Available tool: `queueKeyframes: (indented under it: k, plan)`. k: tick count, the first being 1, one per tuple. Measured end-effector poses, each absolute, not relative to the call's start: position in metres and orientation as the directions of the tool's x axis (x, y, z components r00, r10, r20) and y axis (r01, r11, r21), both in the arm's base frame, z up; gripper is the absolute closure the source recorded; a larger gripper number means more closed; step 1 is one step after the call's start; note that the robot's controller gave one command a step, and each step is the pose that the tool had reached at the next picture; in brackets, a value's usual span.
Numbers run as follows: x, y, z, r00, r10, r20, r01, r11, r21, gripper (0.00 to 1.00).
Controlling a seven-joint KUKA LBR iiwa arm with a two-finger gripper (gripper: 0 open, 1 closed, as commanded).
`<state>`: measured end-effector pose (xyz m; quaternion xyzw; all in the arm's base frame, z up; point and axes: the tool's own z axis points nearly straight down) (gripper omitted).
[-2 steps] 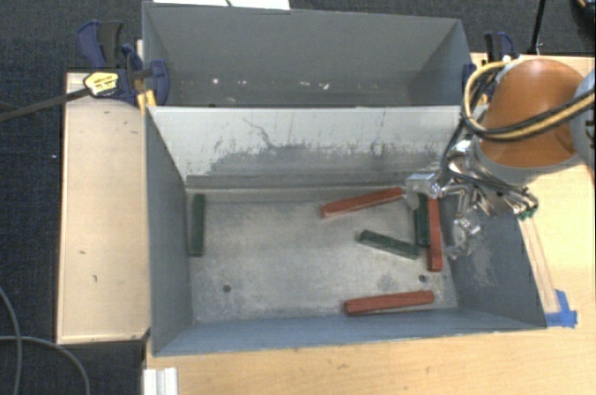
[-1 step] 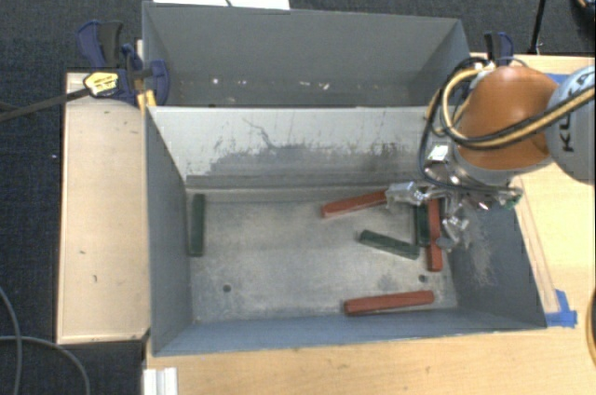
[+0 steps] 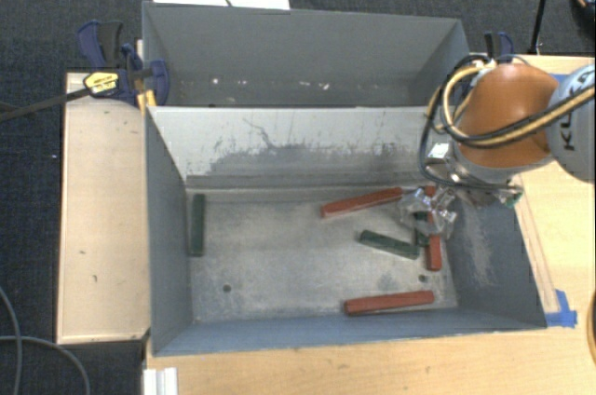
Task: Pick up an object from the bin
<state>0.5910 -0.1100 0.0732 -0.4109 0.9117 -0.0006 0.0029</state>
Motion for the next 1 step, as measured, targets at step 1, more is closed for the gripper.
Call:
queueKeyframes:
  k: [1]
  plan:
    - [0.5903, -0.1099, 0.0715, -0.662, -0.749, -0.004, -0.749, 0.662, -0.002, 0.00]
